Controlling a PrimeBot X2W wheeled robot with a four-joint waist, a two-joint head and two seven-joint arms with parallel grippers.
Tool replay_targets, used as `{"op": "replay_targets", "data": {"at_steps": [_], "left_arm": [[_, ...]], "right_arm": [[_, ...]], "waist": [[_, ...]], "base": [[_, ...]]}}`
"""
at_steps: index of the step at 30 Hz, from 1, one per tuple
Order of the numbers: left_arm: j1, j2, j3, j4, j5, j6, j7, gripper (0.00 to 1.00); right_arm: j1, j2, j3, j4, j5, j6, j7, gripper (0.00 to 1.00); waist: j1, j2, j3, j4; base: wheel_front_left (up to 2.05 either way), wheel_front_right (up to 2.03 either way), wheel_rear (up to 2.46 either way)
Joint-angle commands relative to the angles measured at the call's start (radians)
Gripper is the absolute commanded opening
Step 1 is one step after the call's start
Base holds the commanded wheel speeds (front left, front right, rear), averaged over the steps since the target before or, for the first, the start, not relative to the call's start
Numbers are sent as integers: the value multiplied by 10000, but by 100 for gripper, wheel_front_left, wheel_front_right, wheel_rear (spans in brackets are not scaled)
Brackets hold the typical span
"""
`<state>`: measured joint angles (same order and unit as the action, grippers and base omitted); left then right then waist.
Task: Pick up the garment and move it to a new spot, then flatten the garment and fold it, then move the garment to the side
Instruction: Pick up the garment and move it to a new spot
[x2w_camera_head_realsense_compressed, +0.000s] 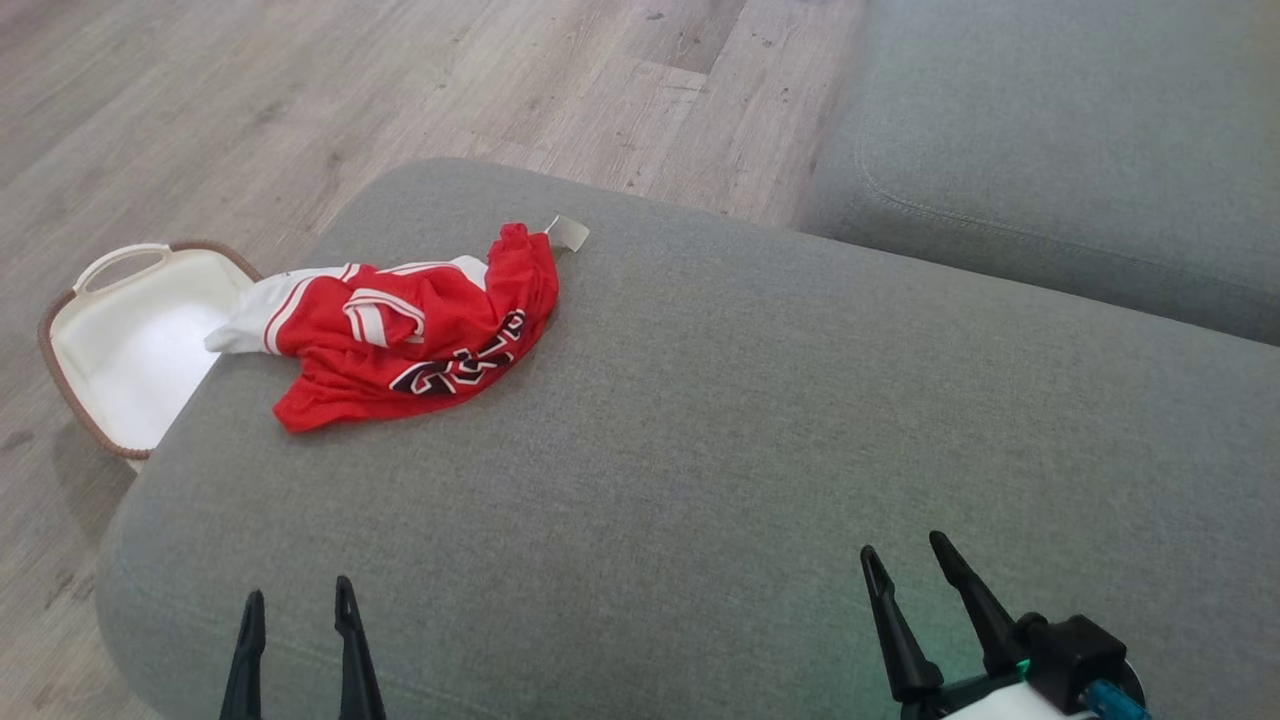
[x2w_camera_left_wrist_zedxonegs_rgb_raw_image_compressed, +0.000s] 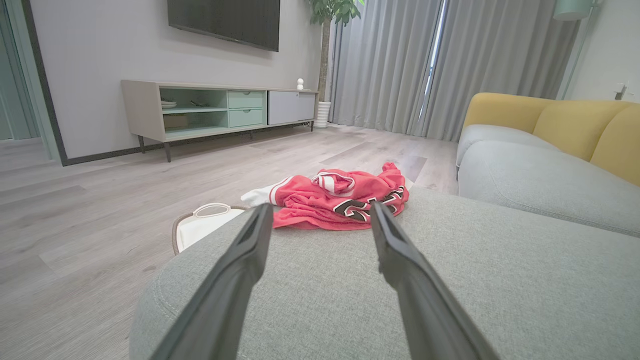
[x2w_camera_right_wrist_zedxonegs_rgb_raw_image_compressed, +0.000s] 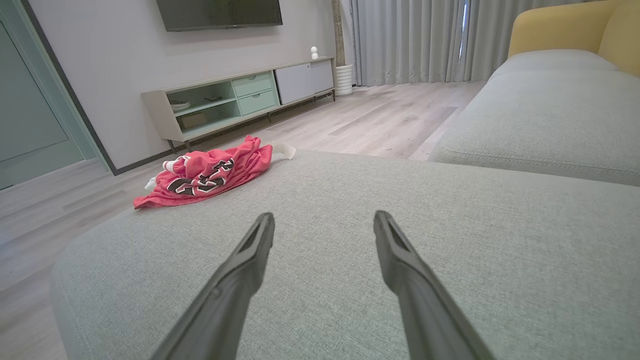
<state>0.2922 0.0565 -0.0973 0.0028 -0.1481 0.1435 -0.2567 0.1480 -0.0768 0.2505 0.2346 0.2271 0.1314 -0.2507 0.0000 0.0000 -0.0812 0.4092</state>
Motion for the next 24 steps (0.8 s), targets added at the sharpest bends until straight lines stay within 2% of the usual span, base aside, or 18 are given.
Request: {"op": "replay_targets", "data": {"at_steps": [1, 6, 12, 15, 16, 17, 18, 21, 24], "left_arm": [[-455, -62, 328, -344, 71, -42, -51, 100], [-785, -62, 548, -313, 200, -177, -51, 100], [-2001, 260, 1029, -258, 529, -772, -51, 100], [-3164, 597, 1181, -123, 563, -1137, -51, 100], [-3164, 597, 1181, -123, 563, -1137, -51, 100], [-4068, 779, 1216, 131, 580, -1317, -51, 100], [-4068, 779, 1216, 131, 580, -1317, -51, 100], [-5625, 1137, 1147, 997, 574, -1660, 8, 100], [-7309, 1419, 1123, 2103, 476, -1878, 618, 100]], "right_arm": [[-468, -48, 195, -282, -54, -7, -111, 100], [-486, -199, 219, -287, -107, -7, -111, 100], [-700, -606, 313, -404, -210, -7, -111, 100], [-994, -959, 372, -540, -319, -7, -111, 100], [-994, -959, 372, -540, -319, -7, -111, 100], [-1251, -1265, 449, -571, -375, -7, -111, 100], [-1251, -1265, 449, -571, -375, -7, -111, 100], [-1635, -1771, 557, -628, -447, -7, -111, 100], [-1946, -2255, 614, -729, -482, -7, -111, 100]], "waist": [[0, 0, 17, 3], [0, 0, 223, 4], [0, 0, 912, -168], [0, 0, 1669, -224], [0, 0, 1669, -224], [0, 0, 2124, -259], [0, 0, 2124, -259], [0, 0, 2780, -300], [0, 0, 3281, -361]], "base": [[0, 0, 0], [0, 0, 0], [0, 0, 0], [0, 0, 0], [0, 0, 0], [0, 0, 0], [0, 0, 0], [0, 0, 0], [0, 0, 0]]}}
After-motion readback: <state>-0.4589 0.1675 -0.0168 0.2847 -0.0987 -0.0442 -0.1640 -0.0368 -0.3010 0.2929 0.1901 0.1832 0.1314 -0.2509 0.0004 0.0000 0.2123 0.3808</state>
